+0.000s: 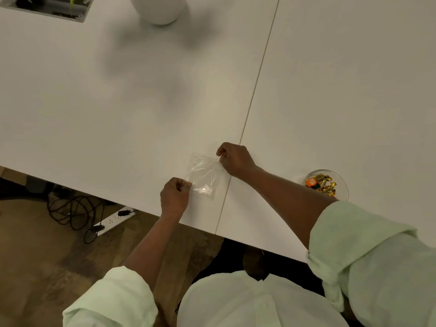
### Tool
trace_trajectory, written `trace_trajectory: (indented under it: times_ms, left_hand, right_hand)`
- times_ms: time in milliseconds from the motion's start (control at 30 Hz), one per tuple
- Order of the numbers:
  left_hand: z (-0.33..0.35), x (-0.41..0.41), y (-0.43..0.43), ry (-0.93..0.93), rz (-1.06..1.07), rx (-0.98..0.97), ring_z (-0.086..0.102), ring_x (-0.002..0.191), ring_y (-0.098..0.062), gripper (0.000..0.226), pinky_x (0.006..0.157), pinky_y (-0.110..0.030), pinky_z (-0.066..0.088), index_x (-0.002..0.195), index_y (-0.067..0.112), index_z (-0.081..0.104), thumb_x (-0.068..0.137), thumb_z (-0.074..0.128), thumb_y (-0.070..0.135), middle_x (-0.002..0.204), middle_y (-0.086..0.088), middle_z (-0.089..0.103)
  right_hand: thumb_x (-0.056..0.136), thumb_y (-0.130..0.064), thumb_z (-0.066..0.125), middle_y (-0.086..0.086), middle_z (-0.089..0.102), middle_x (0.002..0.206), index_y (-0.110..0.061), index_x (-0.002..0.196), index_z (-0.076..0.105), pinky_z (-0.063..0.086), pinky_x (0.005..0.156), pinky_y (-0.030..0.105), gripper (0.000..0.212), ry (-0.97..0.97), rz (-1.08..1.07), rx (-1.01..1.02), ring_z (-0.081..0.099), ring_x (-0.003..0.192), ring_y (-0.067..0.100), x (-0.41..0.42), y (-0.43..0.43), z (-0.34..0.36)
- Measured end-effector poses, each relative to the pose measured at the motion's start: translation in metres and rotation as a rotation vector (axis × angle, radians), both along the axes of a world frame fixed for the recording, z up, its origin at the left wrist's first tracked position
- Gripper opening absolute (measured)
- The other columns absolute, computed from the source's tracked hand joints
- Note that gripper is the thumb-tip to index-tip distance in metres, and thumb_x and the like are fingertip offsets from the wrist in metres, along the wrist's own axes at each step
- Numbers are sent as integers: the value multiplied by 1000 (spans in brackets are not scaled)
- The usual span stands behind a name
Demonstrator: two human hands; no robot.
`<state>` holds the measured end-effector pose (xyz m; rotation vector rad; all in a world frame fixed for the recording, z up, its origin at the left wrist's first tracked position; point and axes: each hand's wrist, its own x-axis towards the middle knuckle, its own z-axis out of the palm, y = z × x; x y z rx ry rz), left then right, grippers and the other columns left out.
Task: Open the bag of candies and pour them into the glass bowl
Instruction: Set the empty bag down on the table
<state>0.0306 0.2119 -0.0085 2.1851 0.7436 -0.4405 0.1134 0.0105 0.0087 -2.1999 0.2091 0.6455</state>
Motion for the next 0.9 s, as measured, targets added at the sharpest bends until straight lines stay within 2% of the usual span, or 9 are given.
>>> trace_trajectory:
  times_ms: [133,233,300,433,567,700,800,900]
  left_hand:
    - [-1,4,2,-13,-53,44,60,75,-17,10,65,-25,44,90,18,63,94,67,26,79,4,64]
    - [-1,6,3,-26,-77,74,62,77,-20,9,69,-29,48,91,19,62,94,68,25,78,3,64]
    - [-1,7,3,-31,-84,93,64,80,-22,12,74,-34,52,96,16,63,93,69,27,85,-2,66]
    - [3,6,-4,-90,-86,170,63,94,-24,34,77,-32,48,116,12,58,92,69,33,113,-11,58]
    - [13,14,-31,-231,-130,216,64,104,-28,38,78,-36,52,122,9,55,93,68,32,122,-15,54]
    - [24,28,-82,-296,-256,127,65,95,-24,33,70,-31,48,117,10,58,94,67,32,115,-11,57]
    - [28,34,-129,-314,-368,54,60,85,-19,29,66,-24,42,113,12,61,94,67,33,111,-8,58]
    - [31,36,-176,-334,-475,-2,54,78,-15,28,66,-26,41,111,11,63,94,67,33,105,-7,59]
  right_hand:
    - [93,-3,49,11,72,106,-11,106,70,52,81,34,26,-14,29,-38,67,98,31,3,3,-3]
    - [93,-8,56,11,68,113,-12,111,69,47,87,33,22,-34,65,-68,65,104,30,3,0,-5]
    - [92,-15,63,10,65,116,-14,114,67,46,89,33,23,-58,85,-92,64,105,27,1,-5,-4]
    - [92,-27,67,8,63,118,-16,118,65,49,90,36,28,-124,48,-119,64,104,24,-2,-28,6]
    - [93,-30,69,4,67,113,-16,115,67,53,90,37,27,-195,-59,-117,65,97,21,-6,-74,26]
    - [93,-31,69,4,71,109,-15,113,69,53,89,36,26,-245,-219,-118,68,87,22,-19,-137,52]
    - [94,-30,68,4,72,110,-14,113,70,54,91,38,25,-242,-341,-136,70,90,23,-38,-186,67]
    - [95,-31,68,4,71,111,-14,113,69,54,92,39,25,-222,-442,-150,69,95,23,-60,-227,71]
